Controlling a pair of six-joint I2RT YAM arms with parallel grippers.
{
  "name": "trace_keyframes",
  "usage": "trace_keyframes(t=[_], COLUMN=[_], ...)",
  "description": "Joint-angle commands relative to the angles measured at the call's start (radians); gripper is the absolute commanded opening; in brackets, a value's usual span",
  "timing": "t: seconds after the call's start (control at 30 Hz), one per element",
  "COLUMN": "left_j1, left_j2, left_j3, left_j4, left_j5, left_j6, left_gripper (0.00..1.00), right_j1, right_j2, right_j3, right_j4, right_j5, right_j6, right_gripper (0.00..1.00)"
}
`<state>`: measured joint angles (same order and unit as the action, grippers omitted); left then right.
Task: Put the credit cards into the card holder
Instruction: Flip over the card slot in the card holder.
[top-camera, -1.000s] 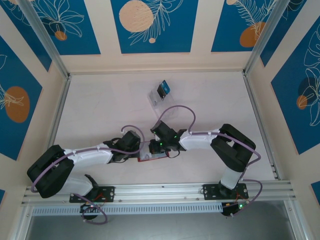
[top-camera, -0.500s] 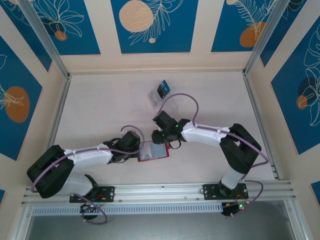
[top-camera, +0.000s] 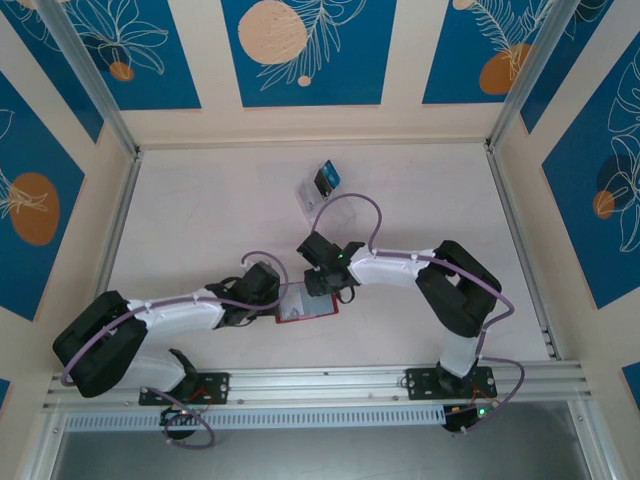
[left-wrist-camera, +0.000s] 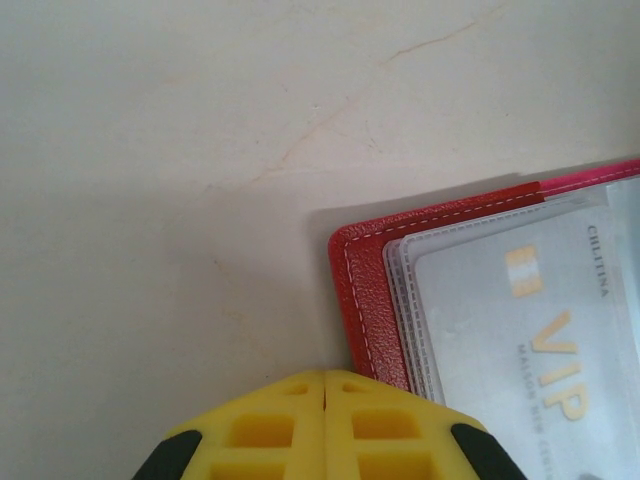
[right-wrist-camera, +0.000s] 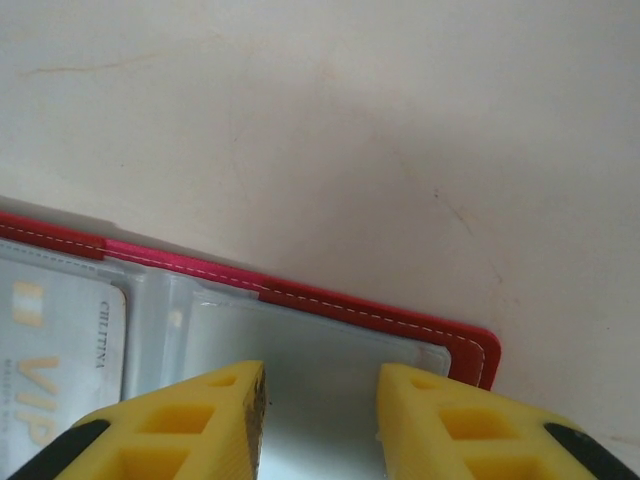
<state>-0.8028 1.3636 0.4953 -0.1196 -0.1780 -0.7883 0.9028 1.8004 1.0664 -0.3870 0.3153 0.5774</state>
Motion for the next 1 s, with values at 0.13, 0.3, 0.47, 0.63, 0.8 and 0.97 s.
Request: trace_keyframes(t=[0.13, 0.3, 0.47, 0.63, 0.8, 0.97], left_j1=[-0.004, -0.004, -0.004, -0.004, -0.004, -0.005], left_j2=[0.089, 0.079, 0.066, 0.063, 0.067, 0.074], left_j3=[-0.069, -0.071, -0.075, -0.075, -0.075, -0.075], left_j4=[0.065, 0.059, 0.05, 0.052, 0.063, 0.082], left_j5=[0.063, 0.06, 0.057, 0.058, 0.063, 0.073], left_j6=[-0.02, -0.02, -0.021, -0.019, -0.019, -0.015], left_gripper=[0.05, 0.05, 0.05, 0.05, 0.05, 0.05], right_j1=[0.056, 0.078, 0.08, 0.079, 0.082, 0.082], right_j2=[0.092, 0.104, 0.067, 0.015, -0.01, -0.019], right_j3=[-0.019, -0.02, -0.009, 0.024, 0.062, 0.102], right_j4=[-0.073, -0.077, -0.087, -0.119, -0.161, -0.177], right_j5=[0.051, 0.067, 0.078, 0.096, 0.111, 0.106], right_j6=[0.065, 0.086, 0.084, 0.07, 0.064, 0.051], right_gripper=[0.26, 0.16, 0.0, 0.0, 0.0, 0.0])
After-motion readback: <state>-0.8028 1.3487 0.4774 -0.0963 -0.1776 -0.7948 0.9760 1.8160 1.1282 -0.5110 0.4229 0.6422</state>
